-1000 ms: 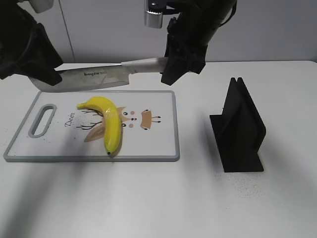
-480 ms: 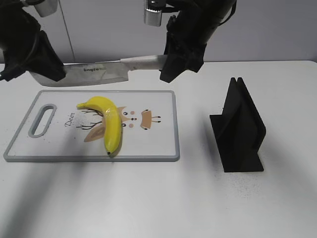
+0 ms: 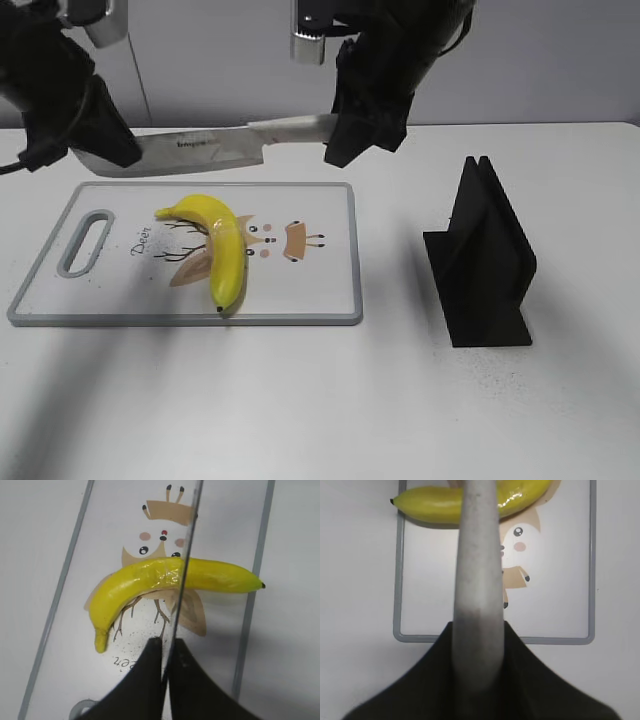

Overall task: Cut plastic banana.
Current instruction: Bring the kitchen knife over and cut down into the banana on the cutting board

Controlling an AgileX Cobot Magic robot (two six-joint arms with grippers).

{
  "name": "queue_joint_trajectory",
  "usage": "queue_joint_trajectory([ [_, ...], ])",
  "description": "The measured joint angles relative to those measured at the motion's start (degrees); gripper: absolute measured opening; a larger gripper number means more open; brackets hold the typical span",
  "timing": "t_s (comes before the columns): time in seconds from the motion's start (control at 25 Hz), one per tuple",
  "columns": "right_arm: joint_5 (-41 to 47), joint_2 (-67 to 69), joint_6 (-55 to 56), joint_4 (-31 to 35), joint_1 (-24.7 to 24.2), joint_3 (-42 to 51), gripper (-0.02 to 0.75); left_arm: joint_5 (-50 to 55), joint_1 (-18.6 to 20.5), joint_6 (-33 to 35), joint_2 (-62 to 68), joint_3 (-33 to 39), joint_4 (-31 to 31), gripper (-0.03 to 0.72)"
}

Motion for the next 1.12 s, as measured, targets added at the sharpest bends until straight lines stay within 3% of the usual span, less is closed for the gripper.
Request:
queue_joint_trajectory([
  [0.4,-5.76,10.26,-0.04,-2.89,-0.36,-0.19,0.162,-10.58,-3.28,0.11,11.47,-0.05,3.52,0.007],
  [1.12,-5.58,15.48,-0.21,-3.69,-0.78,-0.99,0.163,-9.97,-3.64,0.61,18.30,-1.67,1.57,0.007],
])
